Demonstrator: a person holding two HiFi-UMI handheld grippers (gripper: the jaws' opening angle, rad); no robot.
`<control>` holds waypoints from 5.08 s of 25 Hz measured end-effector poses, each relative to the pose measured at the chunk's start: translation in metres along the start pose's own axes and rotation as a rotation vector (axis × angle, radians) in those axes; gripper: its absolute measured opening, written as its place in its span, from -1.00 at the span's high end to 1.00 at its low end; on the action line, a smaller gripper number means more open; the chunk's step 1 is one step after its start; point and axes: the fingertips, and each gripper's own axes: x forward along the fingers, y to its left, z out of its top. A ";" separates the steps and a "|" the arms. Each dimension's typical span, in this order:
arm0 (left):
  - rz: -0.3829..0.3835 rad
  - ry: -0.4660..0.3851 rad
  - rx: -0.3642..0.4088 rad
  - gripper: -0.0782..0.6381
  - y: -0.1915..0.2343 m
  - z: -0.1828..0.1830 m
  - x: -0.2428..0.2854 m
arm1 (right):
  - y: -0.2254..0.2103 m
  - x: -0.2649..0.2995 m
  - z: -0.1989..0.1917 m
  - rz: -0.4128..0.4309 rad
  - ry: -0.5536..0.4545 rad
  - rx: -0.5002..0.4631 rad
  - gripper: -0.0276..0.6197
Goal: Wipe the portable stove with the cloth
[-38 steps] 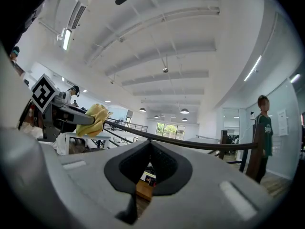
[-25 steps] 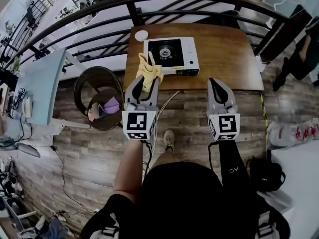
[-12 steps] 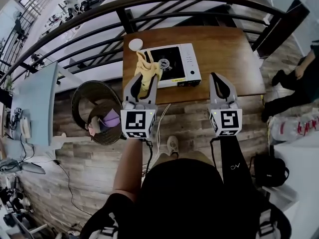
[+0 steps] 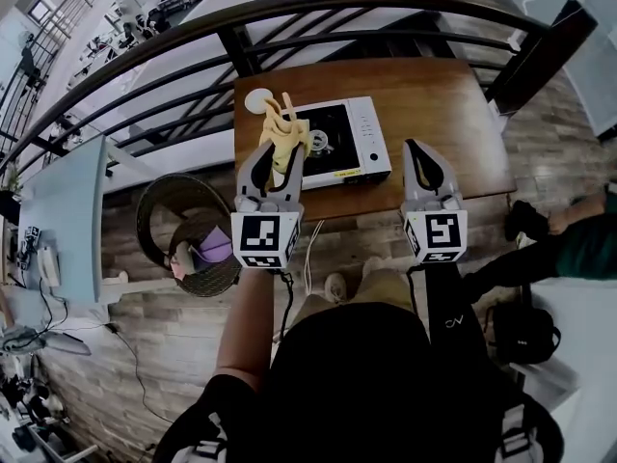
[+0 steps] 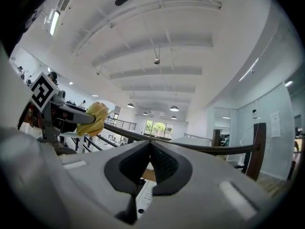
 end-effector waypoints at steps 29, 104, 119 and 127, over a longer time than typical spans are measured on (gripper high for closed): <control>0.187 0.056 -0.016 0.43 0.011 -0.015 0.220 | -0.148 0.216 -0.042 0.220 -0.042 0.041 0.90; -0.369 0.988 0.096 0.43 -0.128 -0.282 0.370 | -0.214 0.229 -0.135 0.084 0.123 0.176 0.91; -0.418 1.065 0.049 0.43 -0.162 -0.292 0.335 | -0.209 0.200 -0.133 0.034 0.118 0.176 0.90; -0.519 1.056 0.071 0.43 -0.205 -0.288 0.274 | -0.186 0.148 -0.120 -0.018 0.127 0.159 0.90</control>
